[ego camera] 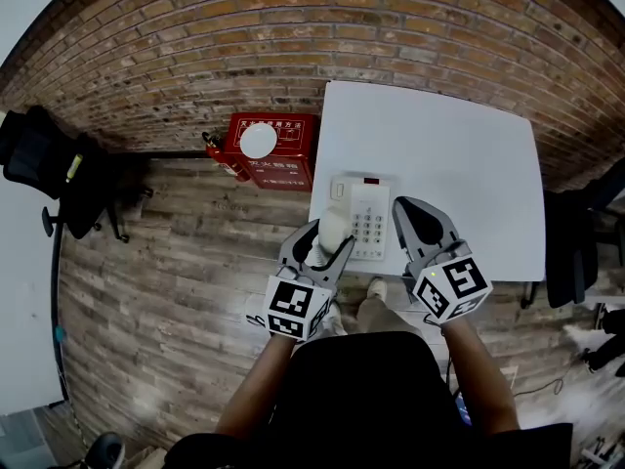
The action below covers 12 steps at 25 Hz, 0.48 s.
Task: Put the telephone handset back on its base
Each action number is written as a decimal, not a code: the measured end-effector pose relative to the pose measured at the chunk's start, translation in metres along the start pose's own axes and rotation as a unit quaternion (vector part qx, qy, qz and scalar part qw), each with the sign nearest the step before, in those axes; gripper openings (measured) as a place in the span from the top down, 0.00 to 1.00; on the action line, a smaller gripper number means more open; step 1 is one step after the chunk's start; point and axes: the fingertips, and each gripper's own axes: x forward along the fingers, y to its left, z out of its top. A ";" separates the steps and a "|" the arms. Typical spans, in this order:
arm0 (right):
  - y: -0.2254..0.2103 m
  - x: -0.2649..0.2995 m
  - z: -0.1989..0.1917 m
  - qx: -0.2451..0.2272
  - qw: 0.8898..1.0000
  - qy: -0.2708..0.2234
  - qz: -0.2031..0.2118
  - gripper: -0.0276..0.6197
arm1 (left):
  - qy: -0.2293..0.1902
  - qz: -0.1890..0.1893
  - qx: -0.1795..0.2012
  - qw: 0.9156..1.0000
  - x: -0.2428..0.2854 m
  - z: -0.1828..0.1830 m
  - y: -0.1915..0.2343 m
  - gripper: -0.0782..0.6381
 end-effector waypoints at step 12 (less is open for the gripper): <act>-0.019 0.009 0.000 0.001 1.000 0.006 0.019 0.94 | 0.037 0.028 0.007 0.999 0.025 -0.025 0.008 0.54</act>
